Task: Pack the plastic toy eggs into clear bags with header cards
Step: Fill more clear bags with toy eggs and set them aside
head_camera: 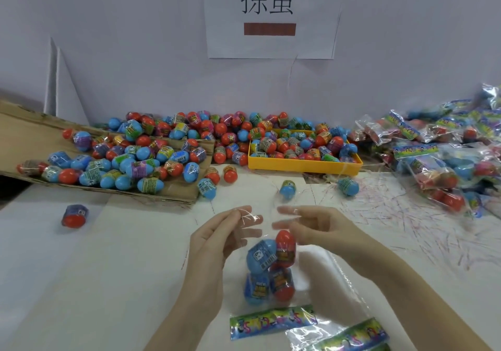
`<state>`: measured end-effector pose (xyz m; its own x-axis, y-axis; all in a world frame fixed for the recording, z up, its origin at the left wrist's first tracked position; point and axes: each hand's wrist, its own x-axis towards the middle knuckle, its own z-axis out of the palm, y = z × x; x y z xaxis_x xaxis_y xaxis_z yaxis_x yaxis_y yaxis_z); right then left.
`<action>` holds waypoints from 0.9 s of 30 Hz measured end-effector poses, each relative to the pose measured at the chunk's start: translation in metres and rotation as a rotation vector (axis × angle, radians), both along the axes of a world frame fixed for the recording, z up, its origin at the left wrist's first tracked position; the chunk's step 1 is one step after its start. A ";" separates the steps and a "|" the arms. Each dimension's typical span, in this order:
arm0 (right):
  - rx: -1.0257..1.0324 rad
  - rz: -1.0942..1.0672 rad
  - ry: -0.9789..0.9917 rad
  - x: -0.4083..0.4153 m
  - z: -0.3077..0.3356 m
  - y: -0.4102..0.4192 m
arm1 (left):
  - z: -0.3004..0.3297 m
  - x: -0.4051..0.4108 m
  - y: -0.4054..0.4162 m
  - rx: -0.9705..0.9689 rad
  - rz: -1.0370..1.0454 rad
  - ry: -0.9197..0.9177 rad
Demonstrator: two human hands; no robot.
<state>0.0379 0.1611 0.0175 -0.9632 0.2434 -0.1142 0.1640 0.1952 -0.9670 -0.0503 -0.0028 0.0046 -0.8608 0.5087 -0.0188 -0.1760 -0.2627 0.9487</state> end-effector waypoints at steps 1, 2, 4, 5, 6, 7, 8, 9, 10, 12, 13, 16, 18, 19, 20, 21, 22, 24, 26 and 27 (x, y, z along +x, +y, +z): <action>-0.019 0.008 0.006 -0.001 -0.002 -0.002 | 0.000 -0.001 0.000 0.000 -0.007 0.002; -0.048 -0.010 0.026 -0.001 -0.004 -0.002 | -0.001 -0.001 0.000 -0.001 -0.016 0.008; -0.108 -0.063 0.068 0.000 -0.007 -0.002 | -0.002 -0.002 0.000 -0.017 -0.048 0.021; -0.134 -0.078 0.081 0.001 -0.008 -0.002 | -0.002 -0.002 -0.001 -0.041 -0.066 0.034; -0.152 -0.087 0.088 0.001 -0.009 -0.002 | -0.003 -0.003 -0.001 -0.073 -0.082 0.047; -0.161 -0.091 0.098 0.002 -0.010 -0.001 | -0.004 -0.004 -0.001 -0.106 -0.096 0.054; -0.173 -0.090 0.109 0.002 -0.009 -0.002 | -0.005 -0.004 -0.002 -0.135 -0.109 0.048; -0.184 -0.091 0.115 0.002 -0.009 -0.002 | -0.005 -0.005 -0.002 -0.156 -0.121 0.035; -0.194 -0.094 0.116 0.002 -0.009 -0.002 | -0.006 -0.005 -0.002 -0.172 -0.129 0.026; -0.212 -0.093 0.111 0.004 -0.008 -0.002 | -0.008 -0.006 -0.002 -0.193 -0.124 0.032; -0.219 -0.092 0.107 0.004 -0.008 -0.002 | -0.009 -0.007 -0.002 -0.199 -0.117 0.038; -0.244 -0.098 0.100 0.007 -0.008 -0.001 | -0.012 -0.009 -0.002 -0.197 -0.100 0.020; -0.272 -0.099 0.096 0.008 -0.007 0.000 | -0.014 -0.010 -0.002 -0.199 -0.089 0.001; -0.285 -0.100 0.094 0.009 -0.007 0.000 | -0.014 -0.010 -0.003 -0.206 -0.088 -0.002; -0.292 -0.103 0.090 0.009 -0.007 0.000 | -0.015 -0.011 -0.003 -0.213 -0.091 -0.004; -0.295 -0.107 0.084 0.009 -0.006 0.000 | -0.015 -0.011 -0.004 -0.213 -0.098 -0.009; -0.291 -0.109 0.079 0.009 -0.006 0.000 | -0.015 -0.011 -0.004 -0.210 -0.107 -0.015; -0.277 -0.105 0.073 0.010 -0.006 0.001 | -0.015 -0.012 -0.004 -0.203 -0.117 -0.026; -0.275 -0.094 0.075 0.012 -0.006 0.002 | -0.014 -0.012 -0.004 -0.199 -0.119 -0.035; -0.280 -0.089 0.075 0.013 -0.006 0.002 | -0.014 -0.012 -0.005 -0.196 -0.125 -0.036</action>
